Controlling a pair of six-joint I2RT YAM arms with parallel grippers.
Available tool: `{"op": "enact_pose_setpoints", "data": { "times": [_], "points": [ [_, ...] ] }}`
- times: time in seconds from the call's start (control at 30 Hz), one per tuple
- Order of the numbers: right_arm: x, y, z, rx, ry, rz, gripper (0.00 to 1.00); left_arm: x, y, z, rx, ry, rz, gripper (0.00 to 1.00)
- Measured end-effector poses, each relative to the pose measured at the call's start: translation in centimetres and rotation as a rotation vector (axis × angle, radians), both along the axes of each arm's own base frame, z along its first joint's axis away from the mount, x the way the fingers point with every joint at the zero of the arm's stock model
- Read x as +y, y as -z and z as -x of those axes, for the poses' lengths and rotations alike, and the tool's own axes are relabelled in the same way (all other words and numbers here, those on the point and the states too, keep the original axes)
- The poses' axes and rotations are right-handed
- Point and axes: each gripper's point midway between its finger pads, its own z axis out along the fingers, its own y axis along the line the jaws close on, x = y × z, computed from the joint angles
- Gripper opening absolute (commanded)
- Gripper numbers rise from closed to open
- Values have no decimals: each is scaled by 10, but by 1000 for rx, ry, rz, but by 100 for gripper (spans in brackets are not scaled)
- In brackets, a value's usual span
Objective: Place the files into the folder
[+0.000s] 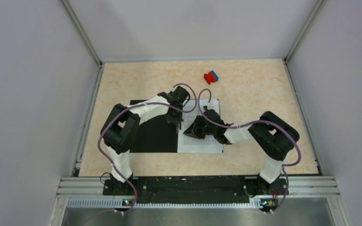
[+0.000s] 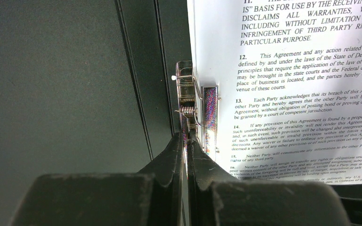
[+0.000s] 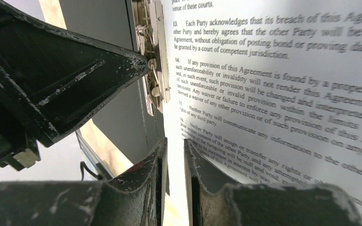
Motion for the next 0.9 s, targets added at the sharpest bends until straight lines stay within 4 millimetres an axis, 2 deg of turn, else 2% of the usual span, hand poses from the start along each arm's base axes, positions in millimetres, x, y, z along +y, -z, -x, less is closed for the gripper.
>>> {"op": "enact_pose_setpoints", "data": {
  "times": [0.13, 0.3, 0.9],
  "points": [
    [-9, -4, -4, -6, 18, 23, 20, 0, -1, 0, 3, 4, -3, 0],
    [-15, 0, -3, -1, 16, 54, 20, 0, -2, 0, 7, 9, -3, 2],
    [-17, 3, -1, -8, -3, 74, 20, 0, -4, 0, 19, 13, -13, 8]
  ]
}}
